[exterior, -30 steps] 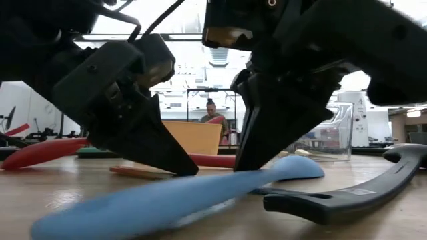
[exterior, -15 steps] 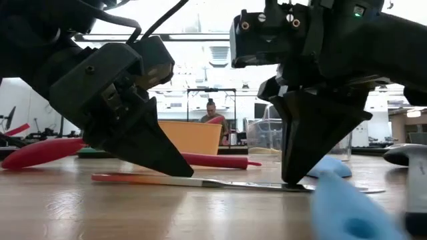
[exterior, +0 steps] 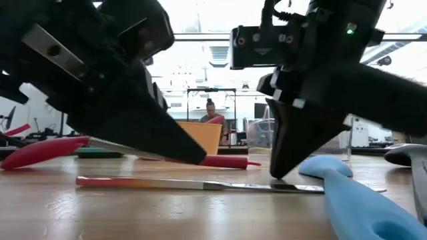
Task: Pick & Place Kitchen Items
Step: Put the orange kitchen knife into the top transparent bin
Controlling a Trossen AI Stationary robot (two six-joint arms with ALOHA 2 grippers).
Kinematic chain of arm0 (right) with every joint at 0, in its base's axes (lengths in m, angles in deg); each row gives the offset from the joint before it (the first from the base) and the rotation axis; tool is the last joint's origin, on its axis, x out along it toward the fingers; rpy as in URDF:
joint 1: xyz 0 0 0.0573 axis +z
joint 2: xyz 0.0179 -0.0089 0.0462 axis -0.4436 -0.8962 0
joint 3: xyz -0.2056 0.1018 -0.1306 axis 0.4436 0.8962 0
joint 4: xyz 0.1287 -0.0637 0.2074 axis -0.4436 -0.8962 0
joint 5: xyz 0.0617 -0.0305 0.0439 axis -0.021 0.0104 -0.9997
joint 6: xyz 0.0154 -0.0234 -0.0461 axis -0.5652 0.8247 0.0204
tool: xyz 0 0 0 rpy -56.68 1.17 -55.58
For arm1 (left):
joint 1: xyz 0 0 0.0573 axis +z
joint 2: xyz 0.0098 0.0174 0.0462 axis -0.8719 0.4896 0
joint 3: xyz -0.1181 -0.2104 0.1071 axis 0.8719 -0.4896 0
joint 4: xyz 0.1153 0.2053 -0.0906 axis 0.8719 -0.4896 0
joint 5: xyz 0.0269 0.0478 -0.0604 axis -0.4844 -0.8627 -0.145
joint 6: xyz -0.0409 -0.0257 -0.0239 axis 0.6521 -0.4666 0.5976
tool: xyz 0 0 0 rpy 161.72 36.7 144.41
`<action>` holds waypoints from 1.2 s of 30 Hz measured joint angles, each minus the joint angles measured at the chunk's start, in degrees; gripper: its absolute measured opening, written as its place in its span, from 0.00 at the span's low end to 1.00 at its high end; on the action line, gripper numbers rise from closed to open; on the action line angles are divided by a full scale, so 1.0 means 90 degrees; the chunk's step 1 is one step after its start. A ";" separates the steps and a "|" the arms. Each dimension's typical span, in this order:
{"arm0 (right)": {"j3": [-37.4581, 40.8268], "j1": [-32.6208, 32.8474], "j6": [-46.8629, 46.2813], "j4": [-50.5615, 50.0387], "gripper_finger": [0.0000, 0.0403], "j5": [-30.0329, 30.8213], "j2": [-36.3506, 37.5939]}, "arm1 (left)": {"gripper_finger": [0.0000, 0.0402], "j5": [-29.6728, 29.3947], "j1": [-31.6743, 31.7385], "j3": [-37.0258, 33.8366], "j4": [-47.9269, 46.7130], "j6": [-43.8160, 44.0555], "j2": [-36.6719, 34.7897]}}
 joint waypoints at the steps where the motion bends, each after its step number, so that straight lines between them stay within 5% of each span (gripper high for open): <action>1: 0.0003 0.0001 0.0003 0.0028 0.02 0.0110 0.0000 | 0.01 0.0023 0.0006 0.0027 -0.0008 -0.0144 0.0000; 5: 0.0005 0.0061 0.0023 0.0319 0.02 0.0377 0.0057 | 0.02 -0.0052 0.0017 0.0061 -0.0004 -0.0255 0.0000; 13: 0.0001 0.0175 0.0069 0.0785 0.02 -0.0686 0.0075 | 0.02 -0.0124 0.0068 0.0061 -0.0577 0.0218 -0.0010; 36: -0.0017 -0.0040 0.0411 0.2220 0.02 -0.1232 -0.0273 | 0.04 -0.0392 0.0042 0.0010 -0.0507 0.0368 -0.0106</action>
